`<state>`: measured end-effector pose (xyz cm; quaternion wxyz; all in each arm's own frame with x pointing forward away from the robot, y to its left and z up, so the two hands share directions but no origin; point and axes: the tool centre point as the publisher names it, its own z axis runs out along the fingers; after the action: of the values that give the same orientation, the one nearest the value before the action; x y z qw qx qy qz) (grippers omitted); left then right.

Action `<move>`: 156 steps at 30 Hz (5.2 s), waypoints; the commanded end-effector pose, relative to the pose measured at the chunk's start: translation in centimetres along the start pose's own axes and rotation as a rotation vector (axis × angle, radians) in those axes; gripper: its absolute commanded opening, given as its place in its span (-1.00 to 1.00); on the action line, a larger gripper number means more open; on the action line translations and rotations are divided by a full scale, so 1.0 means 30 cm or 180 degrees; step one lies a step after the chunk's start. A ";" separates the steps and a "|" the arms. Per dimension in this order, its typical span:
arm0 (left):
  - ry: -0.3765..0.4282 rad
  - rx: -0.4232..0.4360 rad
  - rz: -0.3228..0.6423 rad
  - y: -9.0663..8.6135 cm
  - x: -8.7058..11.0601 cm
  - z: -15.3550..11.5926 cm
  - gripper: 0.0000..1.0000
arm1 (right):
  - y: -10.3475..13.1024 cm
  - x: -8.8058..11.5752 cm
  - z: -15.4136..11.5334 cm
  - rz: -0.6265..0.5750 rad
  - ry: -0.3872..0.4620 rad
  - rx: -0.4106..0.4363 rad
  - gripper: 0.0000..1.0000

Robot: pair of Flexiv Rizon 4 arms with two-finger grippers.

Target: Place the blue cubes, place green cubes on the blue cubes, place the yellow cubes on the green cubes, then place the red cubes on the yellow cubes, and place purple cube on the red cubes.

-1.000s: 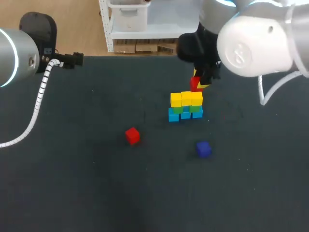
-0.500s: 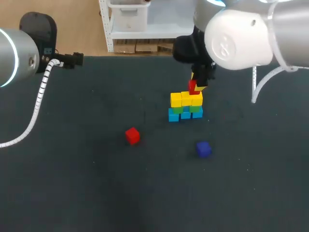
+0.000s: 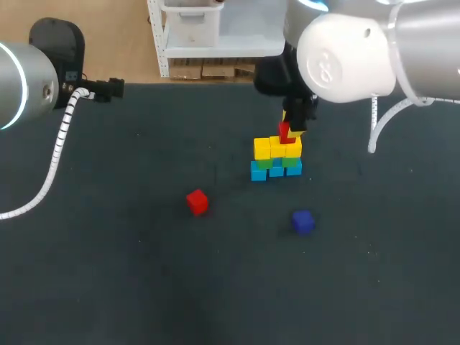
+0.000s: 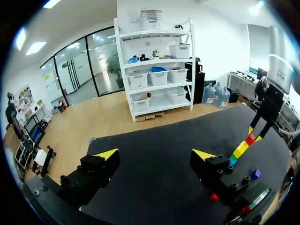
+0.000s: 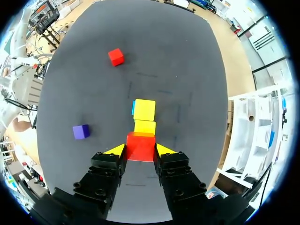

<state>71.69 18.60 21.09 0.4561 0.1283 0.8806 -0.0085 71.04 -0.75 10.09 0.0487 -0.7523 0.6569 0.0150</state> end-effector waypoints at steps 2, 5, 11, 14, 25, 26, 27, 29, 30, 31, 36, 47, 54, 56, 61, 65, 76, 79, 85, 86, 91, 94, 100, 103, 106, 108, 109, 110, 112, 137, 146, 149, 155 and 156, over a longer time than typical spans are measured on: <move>0.0010 0.0029 0.0005 0.007 -0.002 -0.001 1.00 | 0.006 0.007 0.005 0.0007 0.0003 -0.0004 -1.00; 0.0010 0.0029 0.0005 0.007 -0.002 -0.001 1.00 | 0.009 0.007 0.006 0.0008 0.0005 -0.0011 -1.00; 0.0010 0.0029 0.0005 0.007 -0.002 -0.001 1.00 | 0.005 0.007 0.013 0.0008 0.0013 -0.0023 -1.00; 0.0010 0.0029 0.0005 0.007 -0.002 -0.001 1.00 | 0.001 0.005 0.015 0.0007 0.0016 -0.0023 -1.00; 0.0010 0.0029 0.0005 0.007 -0.002 -0.001 1.00 | -0.007 -0.003 0.025 -0.0007 0.0030 -0.0016 -1.00; 0.0010 0.0029 0.0005 0.007 -0.002 -0.001 1.00 | -0.008 -0.002 0.026 -0.0005 0.0032 -0.0015 -1.00; 0.0010 0.0029 0.0005 0.007 -0.002 -0.001 1.00 | -0.008 -0.002 0.027 -0.0003 0.0035 -0.0014 -1.00; 0.0010 0.0029 0.0005 0.007 -0.002 -0.001 1.00 | -0.009 -0.002 0.029 -0.0001 0.0040 -0.0011 -1.00; 0.0010 0.0029 0.0005 0.007 -0.002 -0.001 1.00 | -0.009 -0.001 0.029 -0.0001 0.0043 -0.0009 -1.00; 0.0010 0.0029 0.0005 0.007 -0.002 -0.001 1.00 | -0.009 -0.001 0.029 -0.0001 0.0043 -0.0006 -1.00; 0.0010 0.0029 0.0005 0.007 -0.002 -0.001 1.00 | -0.010 0.000 0.028 0.0001 0.0039 0.0001 -1.00; 0.0010 0.0029 0.0005 0.007 -0.002 -0.001 1.00 | -0.010 0.005 0.024 0.0001 0.0042 0.0017 -0.82; 0.0010 0.0029 0.0005 0.007 -0.002 -0.001 1.00 | -0.010 0.006 0.023 0.0001 0.0042 0.0024 -0.47; 0.0010 0.0029 0.0005 0.007 -0.002 -0.001 1.00 | -0.009 0.005 0.023 0.0001 0.0039 0.0023 -0.47; 0.0010 0.0029 0.0005 0.007 -0.002 -0.001 1.00 | -0.008 0.004 0.024 -0.0007 0.0040 0.0022 -0.23; 0.0010 0.0029 0.0005 0.007 -0.002 -0.001 1.00 | -0.007 0.003 0.025 -0.0010 0.0037 0.0026 -0.04; 0.0010 0.0029 0.0005 0.007 -0.002 -0.001 1.00 | -0.008 0.004 0.025 0.0006 0.0028 0.0039 0.86; 0.0010 0.0029 0.0005 0.007 -0.002 -0.001 1.00 | -0.010 0.004 0.025 0.0004 0.0030 0.0046 0.21; 0.0010 0.0029 0.0005 0.007 -0.002 -0.001 1.00 | -0.011 0.004 0.025 -0.0016 0.0037 0.0053 -0.17; 0.0010 0.0029 0.0005 0.007 -0.002 -0.001 1.00 | -0.011 0.003 0.025 -0.0017 0.0037 0.0053 -0.18; 0.0010 0.0029 0.0005 0.007 -0.002 -0.001 1.00 | -0.011 0.001 0.028 -0.0032 0.0038 0.0049 -0.22; 0.0010 0.0029 0.0005 0.007 -0.002 -0.001 1.00 | -0.010 -0.001 0.027 -0.0041 0.0036 0.0050 -0.22; 0.0010 0.0029 0.0005 0.007 -0.002 -0.001 1.00 | -0.010 -0.003 0.027 -0.0058 0.0041 0.0055 -0.25; 0.0010 0.0029 0.0005 0.007 -0.002 -0.001 1.00 | -0.010 -0.003 0.027 -0.0064 0.0042 0.0058 -0.25; 0.0010 0.0029 0.0005 0.007 -0.002 -0.001 1.00 | -0.011 -0.004 0.025 -0.0068 0.0041 0.0063 -0.25; 0.0010 0.0029 0.0005 0.007 -0.002 -0.001 1.00 | -0.012 -0.004 0.022 -0.0064 0.0042 0.0067 -0.22; 0.0010 0.0029 0.0005 0.007 -0.002 -0.001 1.00 | -0.012 -0.004 0.021 -0.0061 0.0040 0.0068 -0.18; 0.0010 0.0029 0.0005 0.007 -0.002 -0.001 1.00 | -0.013 -0.004 0.019 -0.0056 0.0037 0.0070 -0.14; 0.0010 0.0029 0.0005 0.007 -0.002 -0.001 1.00 | -0.012 -0.003 0.018 -0.0049 0.0035 0.0074 -0.04; 0.0010 0.0029 0.0005 0.007 -0.002 -0.001 1.00 | -0.067 0.156 -0.203 0.0743 -0.0309 0.0746 1.00; 0.0010 0.0029 0.0005 0.007 -0.002 -0.001 1.00 | -0.102 0.286 -0.296 0.1357 -0.0523 0.1072 1.00; 0.0010 0.0029 0.0005 0.007 -0.002 -0.001 1.00 | -0.107 0.328 -0.324 0.1554 -0.0590 0.1174 1.00; 0.0010 0.0029 0.0005 0.007 -0.002 -0.001 1.00 | -0.105 0.394 -0.361 0.1892 -0.0774 0.1298 1.00; 0.0010 0.0029 0.0005 0.007 -0.002 -0.001 1.00 | -0.104 0.401 -0.364 0.1927 -0.0797 0.1314 1.00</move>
<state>71.69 18.60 21.09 0.4561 0.1283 0.8806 -0.0085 76.35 -12.34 20.04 0.2368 -0.5027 0.8314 0.0057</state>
